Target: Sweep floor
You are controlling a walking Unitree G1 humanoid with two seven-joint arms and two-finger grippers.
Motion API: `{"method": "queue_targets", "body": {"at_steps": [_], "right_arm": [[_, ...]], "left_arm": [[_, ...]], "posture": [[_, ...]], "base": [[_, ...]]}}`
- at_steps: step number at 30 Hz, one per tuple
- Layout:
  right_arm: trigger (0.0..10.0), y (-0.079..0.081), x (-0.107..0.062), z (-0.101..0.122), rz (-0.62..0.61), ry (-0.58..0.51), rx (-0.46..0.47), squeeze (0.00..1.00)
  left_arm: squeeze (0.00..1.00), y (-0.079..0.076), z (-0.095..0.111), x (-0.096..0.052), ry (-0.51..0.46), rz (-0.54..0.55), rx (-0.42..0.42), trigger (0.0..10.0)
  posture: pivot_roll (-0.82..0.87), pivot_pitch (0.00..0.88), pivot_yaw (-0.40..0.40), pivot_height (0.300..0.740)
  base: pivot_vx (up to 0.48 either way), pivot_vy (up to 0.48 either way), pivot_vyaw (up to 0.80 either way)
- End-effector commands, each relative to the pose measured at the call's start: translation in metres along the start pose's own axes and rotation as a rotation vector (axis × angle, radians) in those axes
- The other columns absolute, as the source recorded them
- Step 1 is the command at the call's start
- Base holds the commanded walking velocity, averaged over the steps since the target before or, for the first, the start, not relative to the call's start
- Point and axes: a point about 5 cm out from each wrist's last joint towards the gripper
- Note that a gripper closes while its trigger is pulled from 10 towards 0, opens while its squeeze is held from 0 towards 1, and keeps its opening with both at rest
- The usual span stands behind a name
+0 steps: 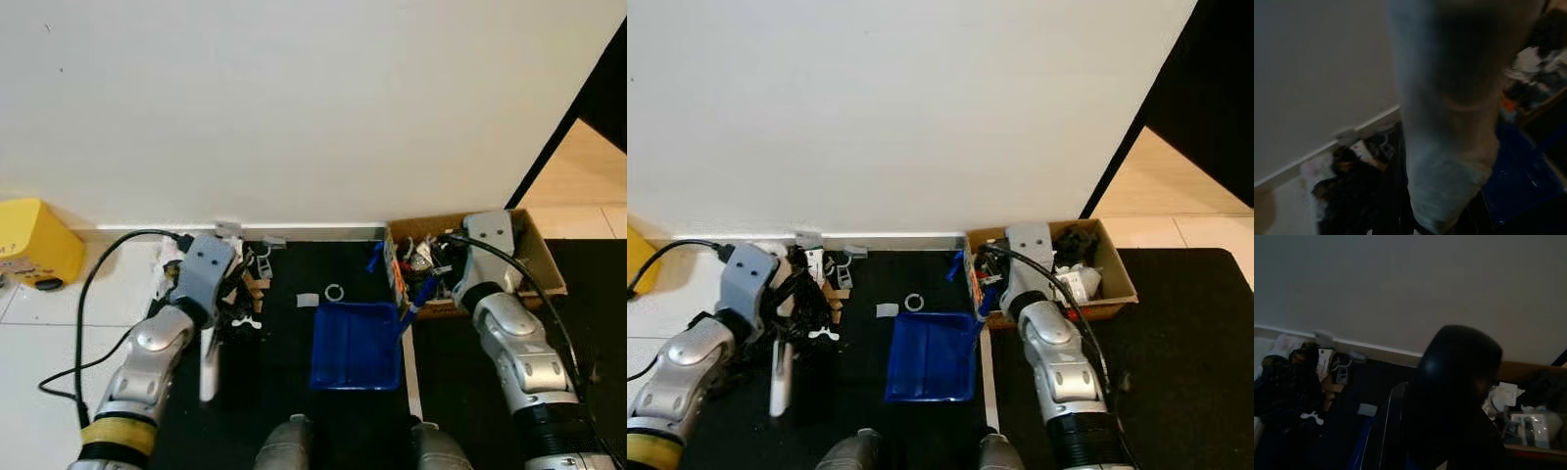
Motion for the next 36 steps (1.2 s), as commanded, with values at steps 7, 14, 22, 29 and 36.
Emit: {"method": "queue_targets", "body": {"at_steps": [7,14,22,29,36], "right_arm": [[10.0,0.007,0.003,0.001,0.026,-0.023,-0.005,0.0],[10.0,0.008,0.002,0.001,0.017,-0.034,-0.004,0.0],[10.0,0.004,0.003,0.012,-0.024,-0.142,0.12,0.0],[10.0,0.011,0.005,0.015,-0.011,-0.18,0.186,0.0],[10.0,0.014,0.008,0.017,-0.017,-0.197,0.231,0.0]], "left_arm": [[0.0,0.042,-0.02,-0.014,0.079,0.109,0.232,10.0],[0.0,0.032,-0.028,-0.01,0.015,0.188,-0.107,10.0],[0.0,0.011,0.002,0.0,-0.114,0.176,-0.291,10.0],[0.0,-0.009,0.032,-0.003,-0.18,0.108,-0.368,10.0],[0.0,-0.026,0.057,0.012,-0.269,0.114,-0.503,10.0]], "posture": [[0.13,0.153,0.03,0.74],[0.11,0.145,0.032,0.74],[0.14,0.132,0.023,0.74],[0.16,0.118,0.012,0.74],[0.16,0.112,0.011,0.74]], "base": [[0.0,0.0,0.0],[0.0,0.0,0.0],[0.0,0.0,0.0],[0.0,0.0,0.0],[0.0,0.0,0.0]]}}
Point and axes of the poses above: a point about 5 cm out from each wrist's last joint towards the gripper, its own x axis pointing out of the wrist towards the gripper, its own z axis along the axis of the wrist's last joint, y = z × x, and after that the axes turned 14 degrees about -x, right-handed
